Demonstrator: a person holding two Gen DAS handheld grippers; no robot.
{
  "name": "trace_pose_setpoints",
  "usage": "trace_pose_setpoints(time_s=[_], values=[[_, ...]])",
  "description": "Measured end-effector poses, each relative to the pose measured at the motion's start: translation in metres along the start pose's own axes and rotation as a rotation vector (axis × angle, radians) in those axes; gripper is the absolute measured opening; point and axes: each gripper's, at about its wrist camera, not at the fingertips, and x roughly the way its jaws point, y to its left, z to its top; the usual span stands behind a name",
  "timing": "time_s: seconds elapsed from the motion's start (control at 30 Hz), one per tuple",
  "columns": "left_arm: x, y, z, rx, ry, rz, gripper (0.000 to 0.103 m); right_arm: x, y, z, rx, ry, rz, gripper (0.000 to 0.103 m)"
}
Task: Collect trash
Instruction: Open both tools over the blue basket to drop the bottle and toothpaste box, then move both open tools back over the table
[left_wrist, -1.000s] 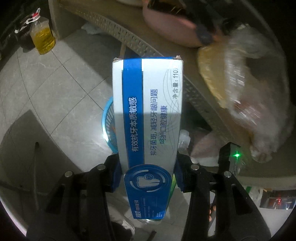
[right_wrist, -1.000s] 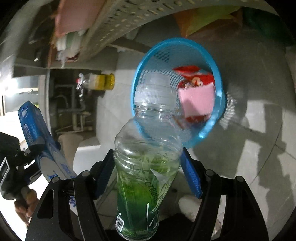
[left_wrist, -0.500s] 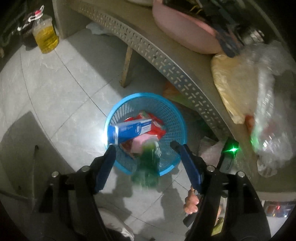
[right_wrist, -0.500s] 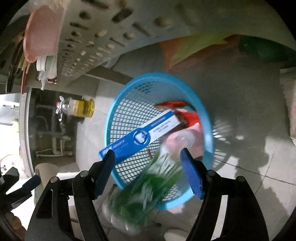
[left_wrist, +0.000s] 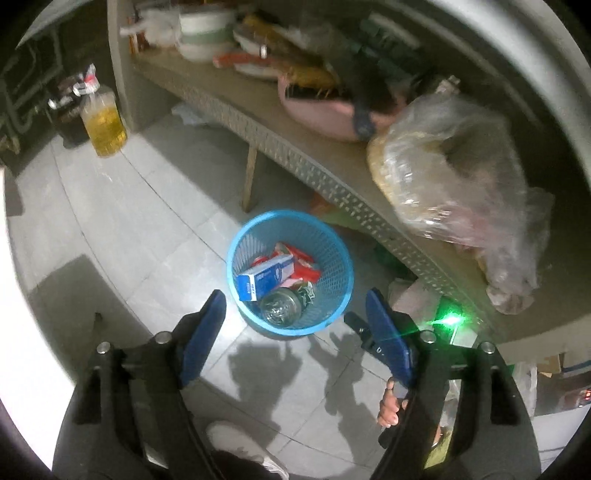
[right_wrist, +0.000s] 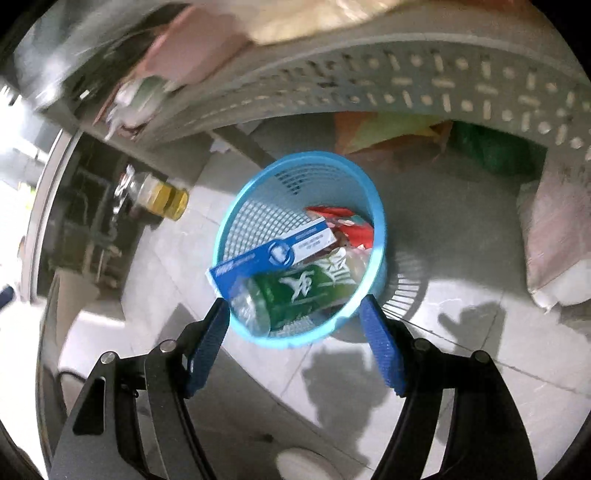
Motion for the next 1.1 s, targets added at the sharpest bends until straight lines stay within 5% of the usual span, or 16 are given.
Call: trace_pose_setpoints(time_s=[0.43,0.73,1.1], values=[[-0.139,-0.008,-0.096,0.057,-0.239,0.001,0.084,-0.066,0.043,-0.041,-0.231,-0.021,0.025,0.079],[-0.174,0.032,-0.166,-0.057,-0.299,0.054,0.085,-0.105,0.068,-0.066,-0.348,-0.021,0.008,0.084],[-0.213,0.081,-0.207,-0.188,-0.416,0.165,0.085,-0.18,0.155,-0.106,-0.584,-0.118,0.087,0.095]])
